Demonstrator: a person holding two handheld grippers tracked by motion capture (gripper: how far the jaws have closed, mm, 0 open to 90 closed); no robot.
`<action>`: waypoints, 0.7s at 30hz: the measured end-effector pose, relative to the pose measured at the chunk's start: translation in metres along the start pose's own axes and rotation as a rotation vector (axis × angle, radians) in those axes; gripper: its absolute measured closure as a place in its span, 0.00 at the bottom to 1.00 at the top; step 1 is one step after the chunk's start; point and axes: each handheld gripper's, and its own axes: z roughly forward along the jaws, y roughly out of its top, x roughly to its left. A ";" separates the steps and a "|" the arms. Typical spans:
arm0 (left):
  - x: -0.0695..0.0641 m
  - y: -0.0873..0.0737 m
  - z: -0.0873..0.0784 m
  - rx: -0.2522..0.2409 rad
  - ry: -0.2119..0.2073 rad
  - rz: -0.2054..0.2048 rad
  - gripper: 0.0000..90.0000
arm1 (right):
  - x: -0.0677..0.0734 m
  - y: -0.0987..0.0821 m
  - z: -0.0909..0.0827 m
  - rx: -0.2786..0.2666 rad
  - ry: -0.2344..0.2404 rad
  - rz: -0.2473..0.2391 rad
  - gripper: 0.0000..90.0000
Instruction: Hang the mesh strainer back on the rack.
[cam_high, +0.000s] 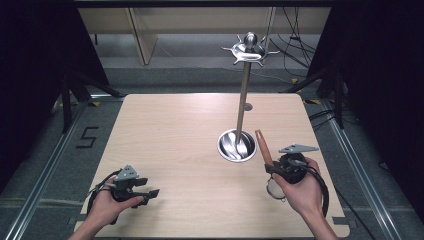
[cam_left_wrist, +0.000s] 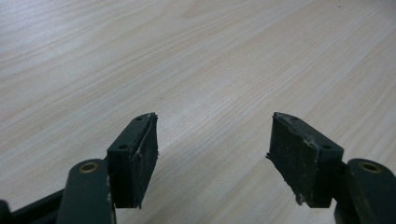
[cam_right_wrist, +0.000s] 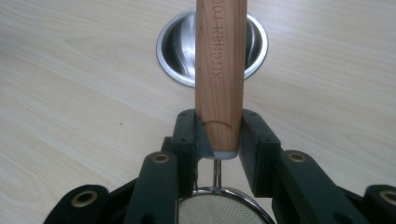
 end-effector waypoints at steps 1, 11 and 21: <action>0.000 0.000 0.000 -0.001 0.001 -0.001 0.35 | 0.001 0.001 -0.002 -0.010 0.001 0.005 0.78; 0.000 0.000 0.000 0.002 0.002 0.001 0.35 | 0.002 0.007 -0.012 -0.149 0.001 -0.028 0.78; -0.001 0.000 0.001 -0.006 0.003 -0.011 0.35 | 0.008 0.013 -0.023 -0.224 0.010 -0.014 0.78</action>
